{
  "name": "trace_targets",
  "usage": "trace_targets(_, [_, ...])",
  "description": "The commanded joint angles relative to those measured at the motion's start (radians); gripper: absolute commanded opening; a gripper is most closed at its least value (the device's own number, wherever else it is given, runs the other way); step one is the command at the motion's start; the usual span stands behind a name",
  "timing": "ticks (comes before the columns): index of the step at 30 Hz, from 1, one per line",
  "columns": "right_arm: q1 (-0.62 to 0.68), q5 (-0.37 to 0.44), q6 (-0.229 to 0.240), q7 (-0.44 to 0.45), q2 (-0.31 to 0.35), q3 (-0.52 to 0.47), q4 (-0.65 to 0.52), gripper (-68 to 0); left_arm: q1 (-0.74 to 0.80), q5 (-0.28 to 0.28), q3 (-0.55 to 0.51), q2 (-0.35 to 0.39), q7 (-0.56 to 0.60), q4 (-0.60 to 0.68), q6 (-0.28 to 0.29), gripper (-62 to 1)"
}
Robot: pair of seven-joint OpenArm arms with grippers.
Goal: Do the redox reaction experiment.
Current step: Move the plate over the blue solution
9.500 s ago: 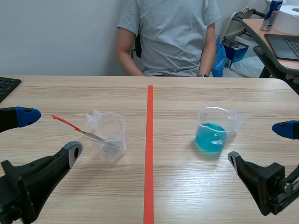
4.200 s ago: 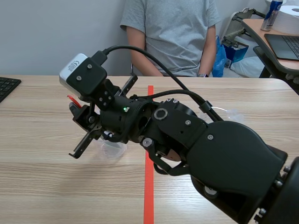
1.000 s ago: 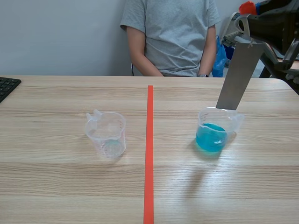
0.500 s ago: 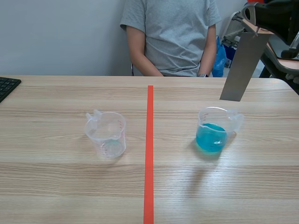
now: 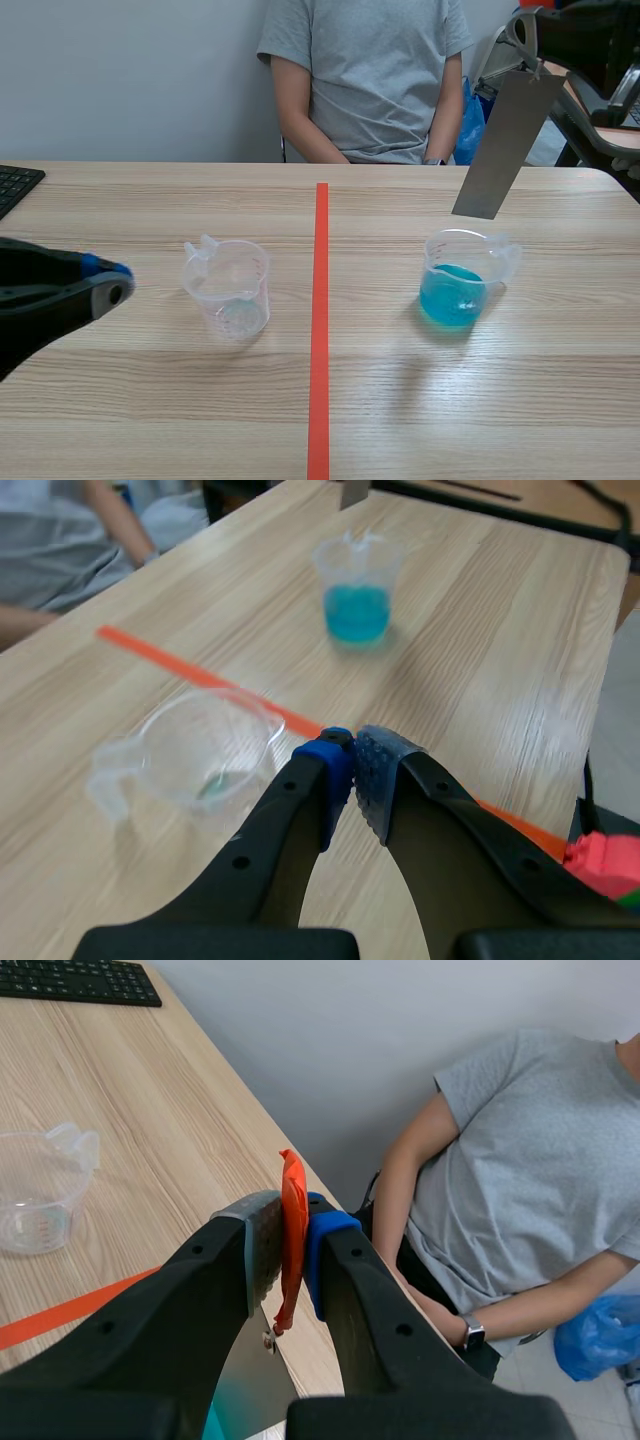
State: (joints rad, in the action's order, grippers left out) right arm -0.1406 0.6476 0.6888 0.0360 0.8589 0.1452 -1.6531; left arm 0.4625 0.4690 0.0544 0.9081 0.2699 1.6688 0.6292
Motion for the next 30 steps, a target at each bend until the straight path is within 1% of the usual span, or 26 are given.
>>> trace_targets(1, [-0.026, 0.011, -0.006, 0.011, 0.013, -0.008, -0.005, -66.2, -0.079, -0.003, 0.077, -0.018, -0.019, 0.001, -0.002, -55.8])
trace_targets(4, [-0.026, 0.011, -0.006, 0.011, 0.013, -0.008, -0.005, -66.2, -0.245, -0.012, 0.230, -0.049, -0.072, -0.001, -0.029, -55.8])
trace_targets(6, [-0.026, 0.011, -0.006, 0.010, 0.013, -0.008, -0.005, -66.2, -0.346, -0.018, 0.321, -0.082, -0.098, -0.001, -0.066, -55.8])
trace_targets(10, [-0.026, 0.011, -0.006, 0.011, 0.013, -0.008, -0.005, -66.2, -0.514, -0.055, 0.464, -0.173, -0.165, -0.003, -0.151, -55.8])
trace_targets(13, [-0.026, 0.011, -0.006, 0.010, 0.013, -0.008, -0.005, -66.2, -0.616, -0.071, 0.554, -0.256, -0.205, -0.044, -0.190, -55.8])
trace_targets(16, [-0.026, 0.011, -0.006, 0.008, 0.013, -0.008, -0.005, -66.2, -0.717, -0.079, 0.643, -0.340, -0.233, -0.133, -0.226, -55.8])
trace_targets(18, [-0.026, 0.011, -0.006, 0.008, 0.013, -0.008, -0.005, -66.2, -0.783, -0.081, 0.698, -0.396, -0.240, -0.219, -0.245, -55.8])
trace_targets(22, [-0.026, 0.011, -0.006, 0.008, 0.013, -0.008, -0.005, -66.2, -0.896, -0.081, 0.780, -0.495, -0.232, -0.393, -0.250, -55.8])
trace_targets(24, [-0.026, 0.011, -0.006, 0.008, 0.013, -0.008, -0.005, -66.2, -0.949, -0.080, 0.816, -0.539, -0.209, -0.474, -0.250, -55.8])
trace_targets(30, [-0.026, 0.011, -0.006, 0.008, 0.013, -0.008, -0.005, -66.2, -1.080, -0.079, 0.921, -0.657, -0.159, -0.672, -0.250, -55.8])
